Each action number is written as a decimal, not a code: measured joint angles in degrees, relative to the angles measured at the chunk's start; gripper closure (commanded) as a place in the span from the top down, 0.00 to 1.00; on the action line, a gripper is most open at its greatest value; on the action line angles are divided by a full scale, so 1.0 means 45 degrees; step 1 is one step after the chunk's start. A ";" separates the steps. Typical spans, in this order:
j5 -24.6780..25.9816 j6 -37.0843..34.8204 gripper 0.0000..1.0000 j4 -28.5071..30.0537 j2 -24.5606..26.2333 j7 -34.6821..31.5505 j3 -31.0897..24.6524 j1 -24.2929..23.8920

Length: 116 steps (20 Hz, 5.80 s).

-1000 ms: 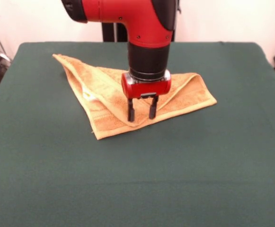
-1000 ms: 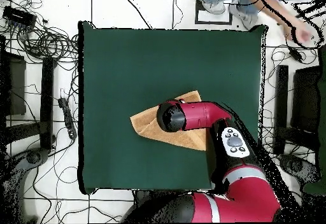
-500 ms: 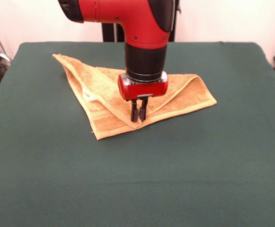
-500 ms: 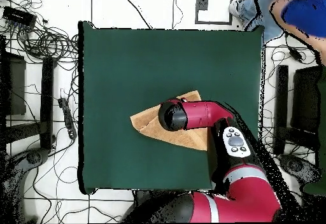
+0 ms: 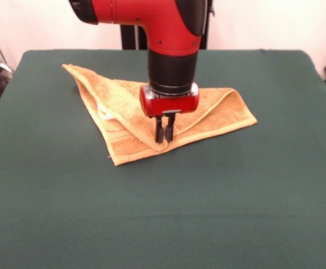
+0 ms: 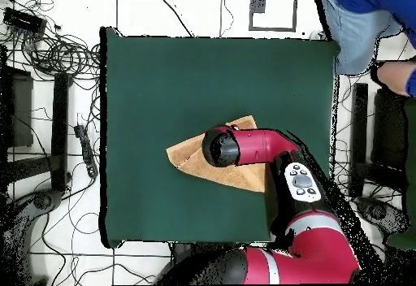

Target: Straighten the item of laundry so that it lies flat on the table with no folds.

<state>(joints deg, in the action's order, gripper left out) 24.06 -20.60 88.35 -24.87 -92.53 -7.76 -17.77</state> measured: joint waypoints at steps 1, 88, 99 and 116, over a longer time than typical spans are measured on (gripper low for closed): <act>-0.0032 -0.0034 0.00 0.0078 -0.0104 0.0000 0.0000 0.0001; -0.3764 -0.3454 0.00 0.4406 -0.1652 0.0000 0.3012 0.1996; -0.3812 -0.3405 0.00 0.4506 -0.1656 0.0000 0.3011 0.1741; -0.3812 -0.0279 0.00 0.4726 -0.1715 0.0000 0.3012 0.1840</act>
<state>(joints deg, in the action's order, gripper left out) 6.90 -21.85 109.61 -32.59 -92.53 5.79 -9.49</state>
